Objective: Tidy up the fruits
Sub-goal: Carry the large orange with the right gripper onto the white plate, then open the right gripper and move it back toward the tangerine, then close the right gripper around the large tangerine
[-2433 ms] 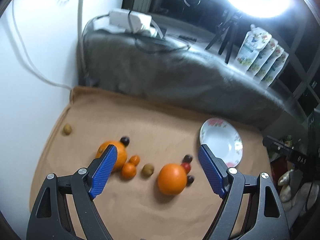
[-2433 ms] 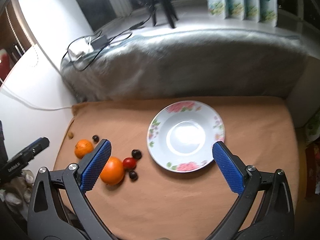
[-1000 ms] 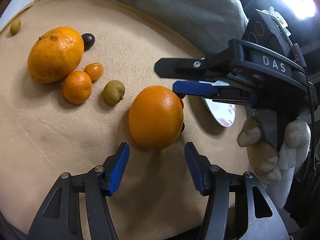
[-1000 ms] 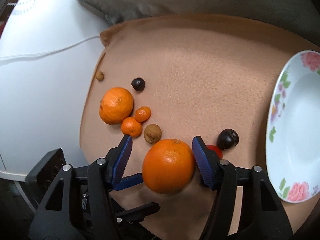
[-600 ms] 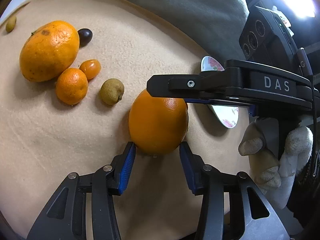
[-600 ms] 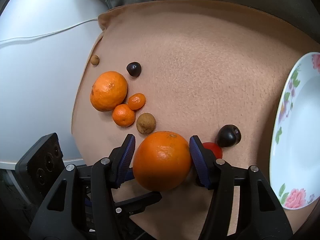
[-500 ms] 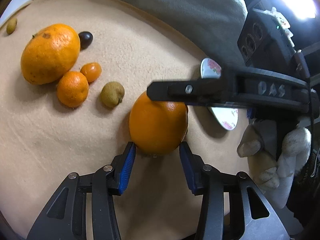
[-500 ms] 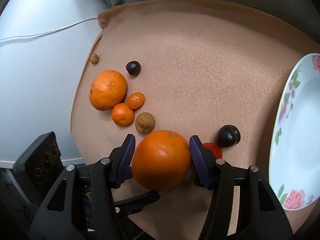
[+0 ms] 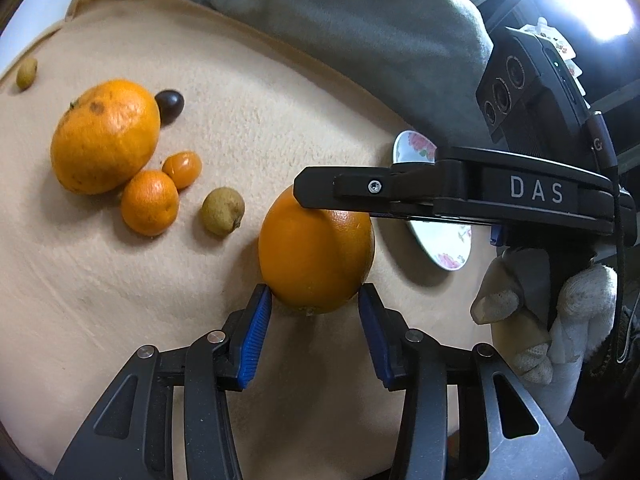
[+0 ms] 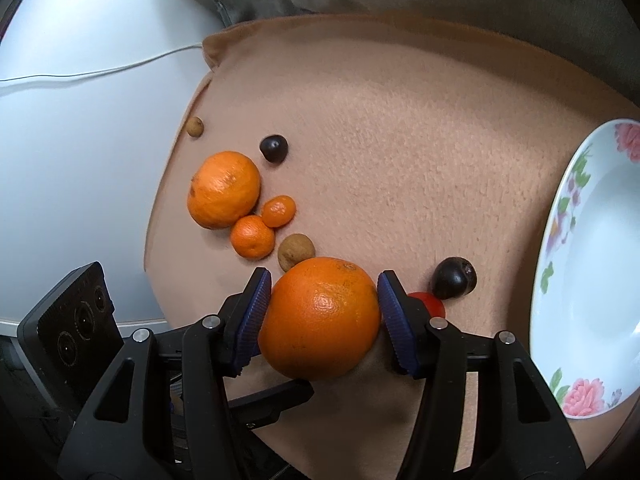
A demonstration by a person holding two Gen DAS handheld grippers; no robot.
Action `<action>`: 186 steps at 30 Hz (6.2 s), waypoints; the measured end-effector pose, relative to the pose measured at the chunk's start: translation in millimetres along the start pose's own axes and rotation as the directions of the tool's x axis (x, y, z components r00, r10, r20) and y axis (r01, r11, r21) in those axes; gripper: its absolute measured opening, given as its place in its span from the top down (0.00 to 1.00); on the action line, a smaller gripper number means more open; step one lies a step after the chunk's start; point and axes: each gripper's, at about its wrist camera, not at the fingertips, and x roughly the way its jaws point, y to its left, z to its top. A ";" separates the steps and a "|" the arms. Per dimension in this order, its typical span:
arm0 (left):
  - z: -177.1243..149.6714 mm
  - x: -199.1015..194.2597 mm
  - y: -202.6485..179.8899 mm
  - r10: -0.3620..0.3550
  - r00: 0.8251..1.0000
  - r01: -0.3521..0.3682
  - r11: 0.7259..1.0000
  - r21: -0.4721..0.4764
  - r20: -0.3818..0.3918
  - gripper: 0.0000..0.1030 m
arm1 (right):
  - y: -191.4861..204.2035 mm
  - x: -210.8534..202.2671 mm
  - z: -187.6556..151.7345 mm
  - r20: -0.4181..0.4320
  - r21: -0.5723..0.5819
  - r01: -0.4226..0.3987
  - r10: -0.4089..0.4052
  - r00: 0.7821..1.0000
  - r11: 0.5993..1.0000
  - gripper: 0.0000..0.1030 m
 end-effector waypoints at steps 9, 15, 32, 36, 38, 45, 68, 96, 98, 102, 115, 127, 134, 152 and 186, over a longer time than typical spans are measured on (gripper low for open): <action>8.7 -4.7 -18.5 -0.004 1.000 0.004 0.999 0.050 0.015 0.57 | -2.1 -26.8 -1.7 0.057 0.002 0.005 -0.005 0.998 1.000 0.43; 13.6 0.7 -36.8 -0.020 1.000 0.020 0.996 0.090 0.004 0.57 | -16.3 -49.1 -6.7 0.096 0.033 0.010 -0.013 0.995 0.999 0.43; 21.9 45.2 -100.6 -0.062 0.994 0.080 0.972 0.221 -0.086 0.57 | -73.7 -102.4 -31.1 0.184 0.153 0.034 -0.062 0.981 0.988 0.43; 23.0 60.9 -112.7 -0.072 0.991 0.098 0.965 0.243 -0.116 0.57 | -88.4 -111.7 -38.3 0.196 0.187 0.046 -0.083 0.977 0.981 0.43; 21.9 59.9 -116.9 -0.081 0.988 0.113 0.961 0.254 -0.132 0.57 | -95.4 -116.0 -43.6 0.202 0.202 0.054 -0.095 0.975 0.978 0.43; 26.0 84.2 -137.0 -0.079 0.983 0.125 0.950 0.285 -0.165 0.57 | -117.7 -123.6 -53.6 0.216 0.258 0.058 -0.116 0.970 0.964 0.43; 36.1 86.6 -141.1 -0.049 0.990 0.087 0.947 0.308 -0.132 0.60 | -137.2 -160.9 -60.1 0.318 0.321 0.060 -0.167 0.933 0.945 0.43; 35.9 26.9 -88.3 0.060 0.998 -0.062 0.975 0.213 0.019 0.43 | -87.5 -157.9 -56.8 0.408 0.235 0.164 -0.251 0.878 0.958 0.27; 35.7 21.7 -82.9 0.071 0.997 -0.075 0.977 0.199 0.030 0.41 | -80.7 -154.4 -53.4 0.399 0.214 0.160 -0.236 0.886 0.964 0.27; 36.7 8.0 -69.2 0.114 0.992 -0.123 0.977 0.173 0.060 0.38 | -62.4 -145.0 -45.4 0.363 0.146 0.206 -0.246 0.898 0.968 0.27; 39.5 -44.6 -23.5 0.331 0.922 -0.357 0.928 0.105 0.201 0.38 | -20.1 -114.5 -22.0 0.323 0.054 0.236 -0.241 0.915 0.970 0.27; 36.6 -76.4 29.1 0.342 0.913 -0.352 0.936 0.006 0.223 0.38 | 35.1 -63.7 1.6 0.255 -0.057 0.178 -0.158 0.954 0.982 0.27; 35.9 -73.5 67.9 0.241 0.953 -0.236 0.970 -0.052 0.182 0.38 | 55.2 -17.7 23.0 0.163 -0.084 0.097 -0.082 0.983 0.992 0.27; 50.6 -45.1 106.5 0.072 0.991 -0.063 0.994 -0.084 0.109 0.38 | 72.1 51.8 53.0 0.053 -0.077 0.002 0.002 0.999 0.997 0.27; 70.7 -1.9 125.3 -0.073 0.996 0.079 0.988 -0.131 0.049 0.38 | 72.2 88.1 75.2 -0.034 -0.065 -0.050 0.047 0.998 0.997 0.37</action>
